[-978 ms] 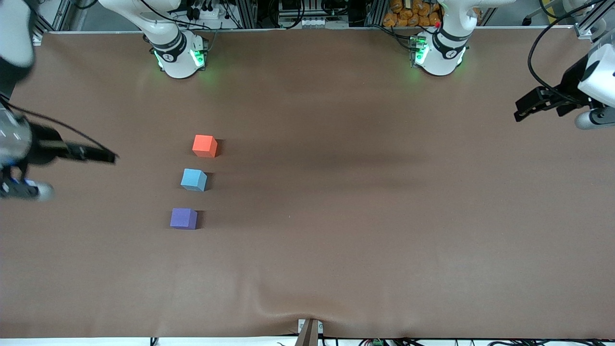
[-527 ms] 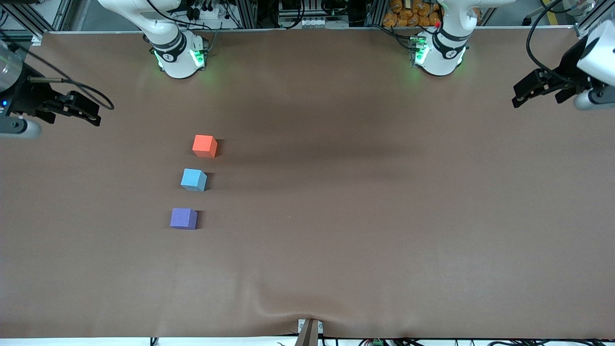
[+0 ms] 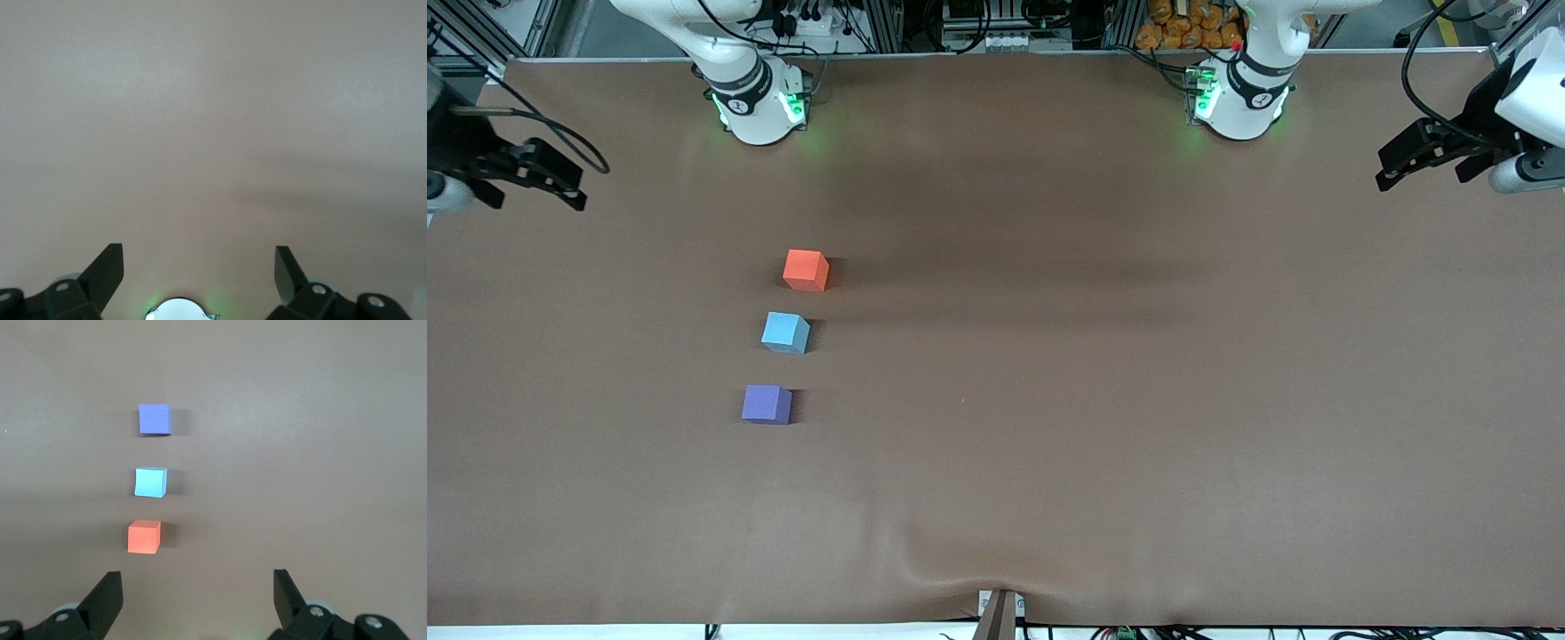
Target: Place blue block between orange and purple blocks
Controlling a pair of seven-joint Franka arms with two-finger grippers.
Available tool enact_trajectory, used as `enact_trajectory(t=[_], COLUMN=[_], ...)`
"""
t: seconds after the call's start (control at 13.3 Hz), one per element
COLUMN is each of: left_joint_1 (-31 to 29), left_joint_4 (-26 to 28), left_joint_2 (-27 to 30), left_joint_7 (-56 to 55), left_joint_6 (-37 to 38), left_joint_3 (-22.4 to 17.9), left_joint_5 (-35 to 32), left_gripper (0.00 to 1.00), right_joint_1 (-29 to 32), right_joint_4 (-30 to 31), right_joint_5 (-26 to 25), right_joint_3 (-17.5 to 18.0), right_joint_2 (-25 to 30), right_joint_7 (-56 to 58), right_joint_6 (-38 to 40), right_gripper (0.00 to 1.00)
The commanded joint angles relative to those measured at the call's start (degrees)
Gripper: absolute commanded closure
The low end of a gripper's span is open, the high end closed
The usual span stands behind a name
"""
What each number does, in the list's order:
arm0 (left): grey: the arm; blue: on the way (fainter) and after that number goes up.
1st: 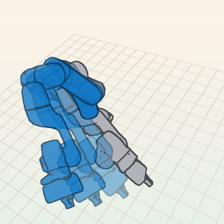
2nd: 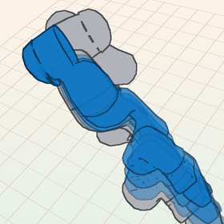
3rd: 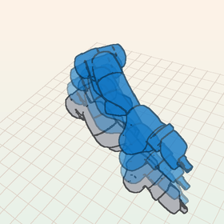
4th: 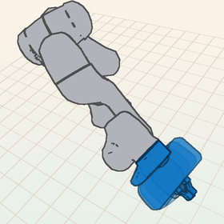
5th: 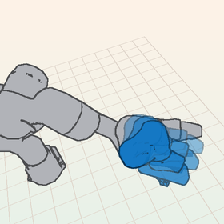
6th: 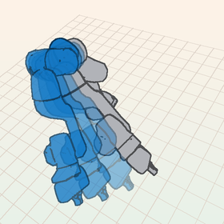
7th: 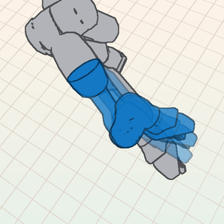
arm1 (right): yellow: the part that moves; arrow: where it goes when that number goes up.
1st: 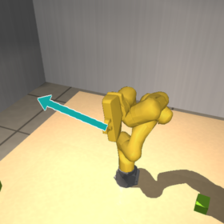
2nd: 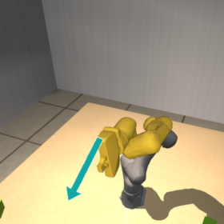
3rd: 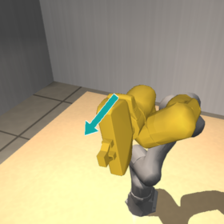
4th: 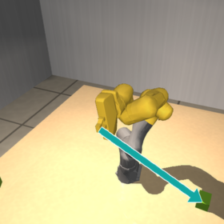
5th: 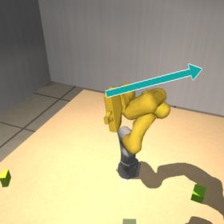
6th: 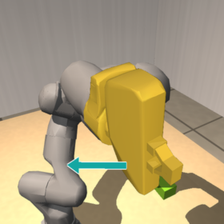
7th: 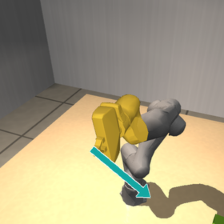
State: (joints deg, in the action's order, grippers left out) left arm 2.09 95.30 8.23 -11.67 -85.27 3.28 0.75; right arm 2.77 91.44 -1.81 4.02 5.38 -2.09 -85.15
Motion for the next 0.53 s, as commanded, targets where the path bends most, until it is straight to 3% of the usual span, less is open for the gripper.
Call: enact_trajectory(t=[0.0,0.45], left_joint_1=[-0.5,-0.6], left_joint_4=[-0.8,-0.7], left_joint_2=[-0.1,-0.1], left_joint_7=[1.8,1.6], left_joint_6=[0.2,0.4], left_joint_3=[0.3,0.1], left_joint_5=[-0.7,-0.5], left_gripper=[0.0,0.0], right_joint_1=[1.5,1.2], right_joint_4=[-8.2,-7.6], right_joint_5=[1.2,1.5], right_joint_3=[0.7,0.9], right_joint_2=[-5.7,-5.6], right_joint_7=[1.1,1.0], right_joint_6=[4.5,5.4], right_gripper=[0.0,0.0])
